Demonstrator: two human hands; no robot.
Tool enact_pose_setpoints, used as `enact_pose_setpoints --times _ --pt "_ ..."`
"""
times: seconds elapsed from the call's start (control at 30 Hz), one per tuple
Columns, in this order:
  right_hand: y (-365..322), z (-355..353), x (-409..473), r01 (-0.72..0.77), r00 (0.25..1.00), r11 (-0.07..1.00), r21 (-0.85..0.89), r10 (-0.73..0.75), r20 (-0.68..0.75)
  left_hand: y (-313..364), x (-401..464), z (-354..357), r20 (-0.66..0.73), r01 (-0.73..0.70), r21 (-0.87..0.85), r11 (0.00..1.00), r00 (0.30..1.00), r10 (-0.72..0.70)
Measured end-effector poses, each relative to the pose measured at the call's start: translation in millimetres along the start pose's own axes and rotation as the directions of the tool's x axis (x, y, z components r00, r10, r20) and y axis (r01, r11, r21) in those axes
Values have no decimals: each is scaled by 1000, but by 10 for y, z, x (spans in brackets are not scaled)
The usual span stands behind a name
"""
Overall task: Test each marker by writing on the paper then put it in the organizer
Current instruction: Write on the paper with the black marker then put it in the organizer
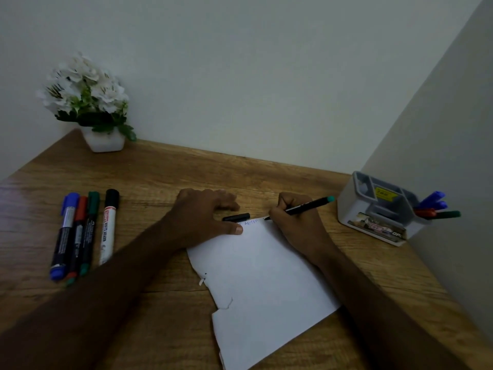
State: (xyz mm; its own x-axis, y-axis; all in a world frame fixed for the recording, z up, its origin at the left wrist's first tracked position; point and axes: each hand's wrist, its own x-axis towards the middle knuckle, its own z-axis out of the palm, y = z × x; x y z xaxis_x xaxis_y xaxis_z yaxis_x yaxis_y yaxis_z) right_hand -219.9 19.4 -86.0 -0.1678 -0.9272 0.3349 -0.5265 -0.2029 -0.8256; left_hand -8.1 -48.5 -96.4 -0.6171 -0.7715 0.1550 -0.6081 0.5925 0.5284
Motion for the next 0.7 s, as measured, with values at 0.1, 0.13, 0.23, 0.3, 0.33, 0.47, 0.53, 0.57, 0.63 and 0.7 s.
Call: enact_pose_setpoints --times 0.1,0.13,0.23,0.3,0.33,0.47,0.53,0.57,0.63,0.7 --pt "7 16 6 -13 1000 1000 -22 13 4 14 -5 -4 -5 -2 -13 1000 1000 2" --pt "10 18 8 -15 1000 999 -29 16 7 19 -5 -5 -8 2 -19 1000 1000 -2" --pt "19 8 13 -21 1000 1000 -22 21 -4 25 -7 -5 -4 2 -3 1000 1000 -2" --pt "29 -1 14 -21 1000 1000 -7 21 -10 23 -4 -4 4 1 5 1000 1000 -1" --pt "32 1 14 -17 1000 1000 -9 17 -11 19 -5 -3 1 0 -2 1000 1000 0" --pt "34 10 14 -22 1000 999 -24 21 -20 5 -7 9 -21 -16 -22 1000 1000 15" --pt "26 11 12 -35 999 999 -8 34 -30 -4 -3 13 -23 -18 -20 1000 1000 17" --pt "22 11 13 -38 999 999 -2 38 -29 -3 -3 12 -20 -16 -22 1000 1000 16" --pt "18 15 15 -34 999 999 -6 34 -19 11 -4 11 -17 -8 -22 1000 1000 8" --pt "16 17 15 -29 999 999 -17 29 -15 23 -7 10 -16 -1 -18 1000 1000 1"
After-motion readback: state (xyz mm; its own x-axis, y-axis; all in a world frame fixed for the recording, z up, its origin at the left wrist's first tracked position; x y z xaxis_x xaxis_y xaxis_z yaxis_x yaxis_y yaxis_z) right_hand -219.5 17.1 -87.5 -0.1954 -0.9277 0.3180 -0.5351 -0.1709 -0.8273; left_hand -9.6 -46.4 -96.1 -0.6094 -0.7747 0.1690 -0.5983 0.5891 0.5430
